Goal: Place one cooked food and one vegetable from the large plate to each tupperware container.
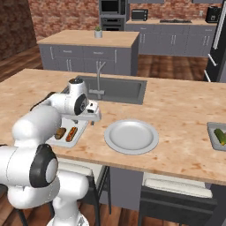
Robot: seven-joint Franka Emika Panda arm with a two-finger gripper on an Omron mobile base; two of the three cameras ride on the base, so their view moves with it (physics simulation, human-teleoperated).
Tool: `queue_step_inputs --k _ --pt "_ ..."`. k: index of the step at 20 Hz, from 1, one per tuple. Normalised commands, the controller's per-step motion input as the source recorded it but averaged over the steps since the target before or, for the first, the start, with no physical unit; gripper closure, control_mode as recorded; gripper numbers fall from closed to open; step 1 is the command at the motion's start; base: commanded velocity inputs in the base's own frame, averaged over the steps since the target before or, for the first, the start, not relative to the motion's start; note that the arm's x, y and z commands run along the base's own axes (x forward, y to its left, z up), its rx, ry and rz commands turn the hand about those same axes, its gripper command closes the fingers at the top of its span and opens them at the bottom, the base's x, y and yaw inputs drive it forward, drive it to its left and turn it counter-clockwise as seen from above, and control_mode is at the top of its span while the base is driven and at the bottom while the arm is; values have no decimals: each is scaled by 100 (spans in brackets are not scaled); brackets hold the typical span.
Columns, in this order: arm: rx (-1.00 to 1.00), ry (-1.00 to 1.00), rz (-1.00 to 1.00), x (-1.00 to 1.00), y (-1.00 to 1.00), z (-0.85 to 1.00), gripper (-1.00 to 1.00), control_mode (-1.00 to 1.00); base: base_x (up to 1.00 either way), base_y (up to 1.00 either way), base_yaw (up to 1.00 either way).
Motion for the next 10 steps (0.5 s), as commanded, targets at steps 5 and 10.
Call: queue_step_inputs --k 5,10 --pt "27 -13 1 -46 -99 9 -100 -100 0 0 0" --pt "14 -6 0 -25 -79 0 -100 -100 0 0 0"
